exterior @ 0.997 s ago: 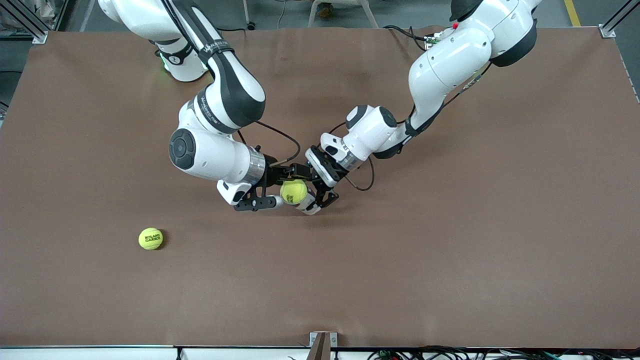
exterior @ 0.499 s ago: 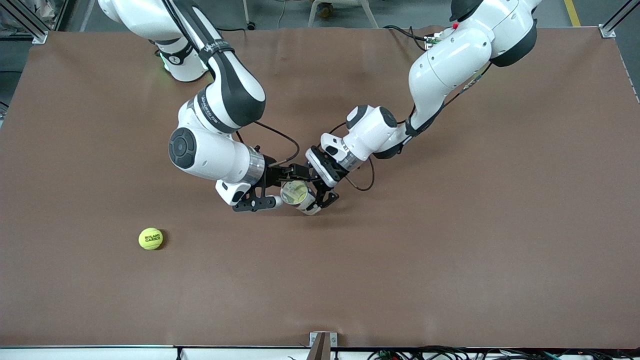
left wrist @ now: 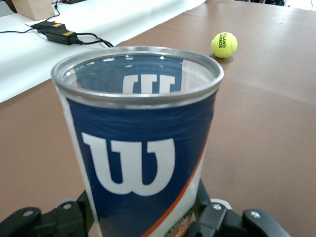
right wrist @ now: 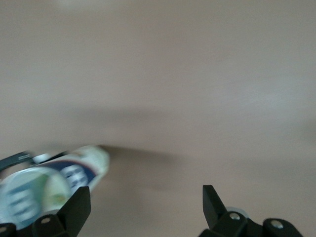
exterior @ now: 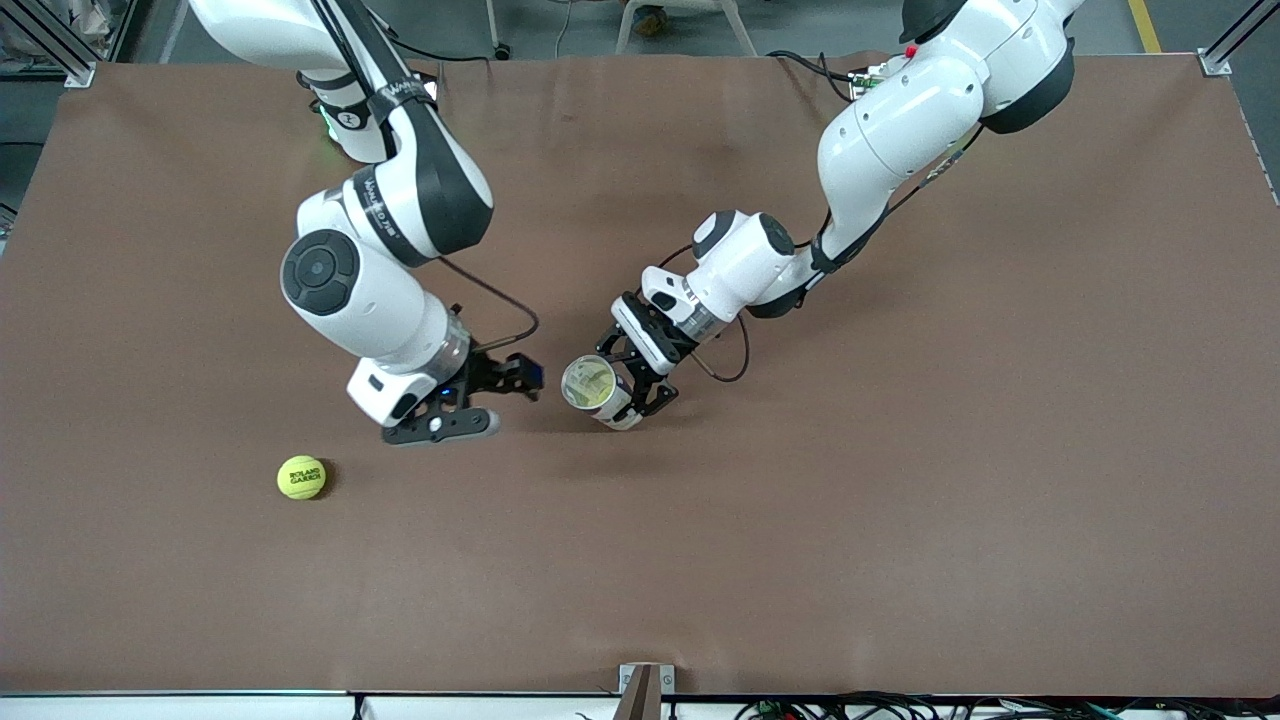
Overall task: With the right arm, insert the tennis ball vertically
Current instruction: 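Move the right gripper to the second tennis ball, then grasp the second tennis ball with the right gripper and lift it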
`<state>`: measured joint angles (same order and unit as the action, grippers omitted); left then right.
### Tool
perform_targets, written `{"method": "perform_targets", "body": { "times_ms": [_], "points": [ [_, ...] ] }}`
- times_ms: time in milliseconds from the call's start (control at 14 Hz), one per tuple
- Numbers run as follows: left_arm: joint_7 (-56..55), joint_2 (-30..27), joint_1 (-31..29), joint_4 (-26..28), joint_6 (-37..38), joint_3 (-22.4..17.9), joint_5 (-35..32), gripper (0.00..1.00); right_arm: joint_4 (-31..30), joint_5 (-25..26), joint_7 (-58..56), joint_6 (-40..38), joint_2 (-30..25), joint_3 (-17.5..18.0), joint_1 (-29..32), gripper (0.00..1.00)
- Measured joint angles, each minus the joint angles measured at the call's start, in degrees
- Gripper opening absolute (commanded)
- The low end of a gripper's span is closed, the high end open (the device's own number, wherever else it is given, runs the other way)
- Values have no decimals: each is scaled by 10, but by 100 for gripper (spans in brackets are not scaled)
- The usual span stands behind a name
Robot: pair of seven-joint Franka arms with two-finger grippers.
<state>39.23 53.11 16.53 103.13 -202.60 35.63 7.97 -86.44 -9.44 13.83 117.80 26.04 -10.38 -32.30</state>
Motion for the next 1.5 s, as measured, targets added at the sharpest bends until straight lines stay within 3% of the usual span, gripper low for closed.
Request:
{"method": "perform_targets", "body": {
  "times_ms": [142, 427, 712, 997, 1496],
  "points": [
    [0, 0, -1, 0, 0, 0, 0, 77, -1, 34, 0, 0, 0, -12, 24, 100],
    [0, 0, -1, 0, 0, 0, 0, 77, -5, 42, -44, 6, 13, -17, 112, 100],
    [0, 0, -2, 0, 0, 0, 0, 78, -11, 42, -94, 105, 71, -17, 174, 100],
    [0, 0, -2, 0, 0, 0, 0, 78, -12, 42, -134, 145, 116, -17, 198, 100],
    [0, 0, -2, 0, 0, 0, 0, 78, -14, 42, -177, 91, 126, -16, 228, 100]
  ]
}}
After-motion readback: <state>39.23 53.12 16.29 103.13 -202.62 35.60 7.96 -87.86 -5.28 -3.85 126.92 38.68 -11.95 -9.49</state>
